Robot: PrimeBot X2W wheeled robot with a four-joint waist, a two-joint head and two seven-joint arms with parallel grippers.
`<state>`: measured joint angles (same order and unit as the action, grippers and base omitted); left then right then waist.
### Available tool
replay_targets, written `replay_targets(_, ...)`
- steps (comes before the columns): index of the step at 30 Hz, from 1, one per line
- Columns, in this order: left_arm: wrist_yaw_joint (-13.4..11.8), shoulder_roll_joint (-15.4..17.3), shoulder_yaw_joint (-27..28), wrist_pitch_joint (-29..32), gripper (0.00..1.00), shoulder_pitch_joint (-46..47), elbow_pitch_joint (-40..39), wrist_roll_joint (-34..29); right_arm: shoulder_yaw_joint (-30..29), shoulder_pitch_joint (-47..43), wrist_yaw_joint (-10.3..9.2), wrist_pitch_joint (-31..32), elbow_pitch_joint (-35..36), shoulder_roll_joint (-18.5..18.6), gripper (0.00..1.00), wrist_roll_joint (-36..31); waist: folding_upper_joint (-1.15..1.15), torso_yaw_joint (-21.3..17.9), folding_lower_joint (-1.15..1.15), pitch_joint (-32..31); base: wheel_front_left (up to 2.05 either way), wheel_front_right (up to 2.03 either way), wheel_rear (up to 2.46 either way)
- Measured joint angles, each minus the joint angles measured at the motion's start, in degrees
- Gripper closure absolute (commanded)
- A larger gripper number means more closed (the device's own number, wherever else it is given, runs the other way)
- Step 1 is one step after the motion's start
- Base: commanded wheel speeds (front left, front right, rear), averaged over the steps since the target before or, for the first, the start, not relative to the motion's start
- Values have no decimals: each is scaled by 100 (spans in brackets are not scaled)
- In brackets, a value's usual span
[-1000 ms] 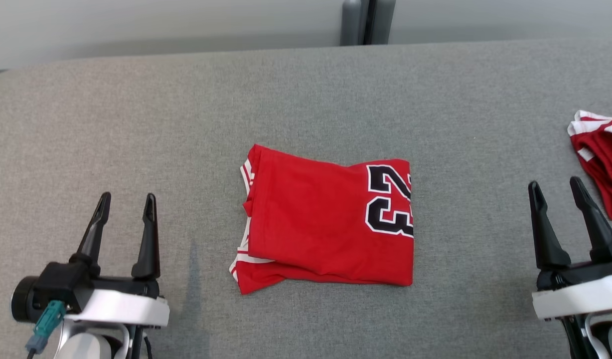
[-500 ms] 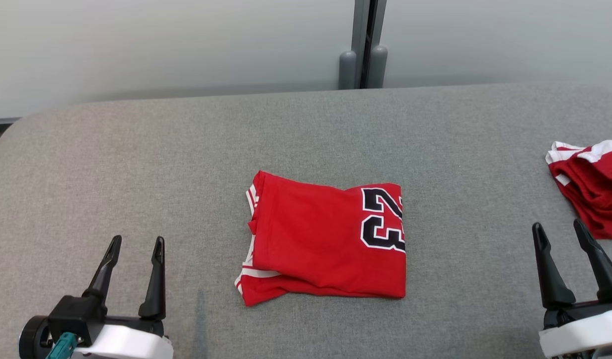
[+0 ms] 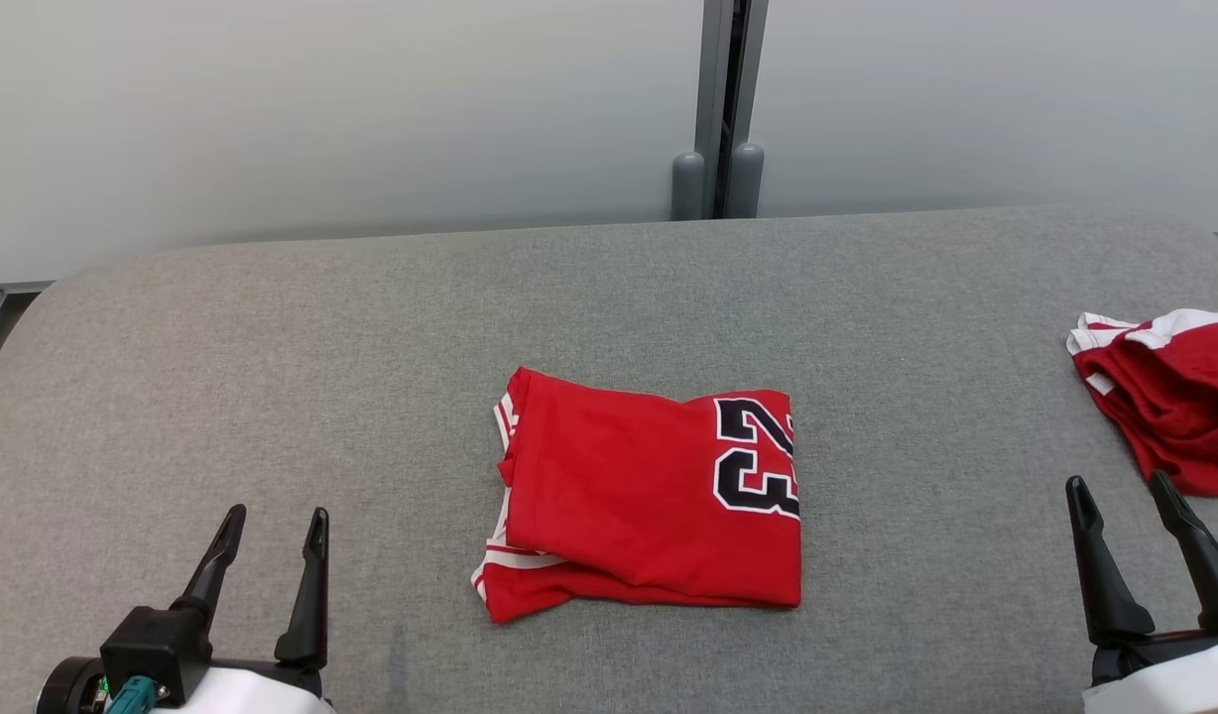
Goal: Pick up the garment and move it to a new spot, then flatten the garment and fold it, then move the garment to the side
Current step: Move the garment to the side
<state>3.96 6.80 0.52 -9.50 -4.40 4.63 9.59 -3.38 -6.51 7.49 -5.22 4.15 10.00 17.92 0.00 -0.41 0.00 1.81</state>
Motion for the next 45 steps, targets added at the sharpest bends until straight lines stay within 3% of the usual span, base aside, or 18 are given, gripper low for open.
replay_targets(29,-118,27,-68,34,0,53,-48,200,-138,-38,0,93,62,16,0,-65,0,70,0,109,0,0,0)
replay_targets(34,-101,40,-168,-22,0,391,-91,214,-78,158,0,118,46,49,0,-62,0,190,0,342,0,0,0)
replay_targets(45,10,-58,-487,-365,0,1286,208,213,654,979,0,198,-500,210,0,23,0,743,0,1077,0,0,0)
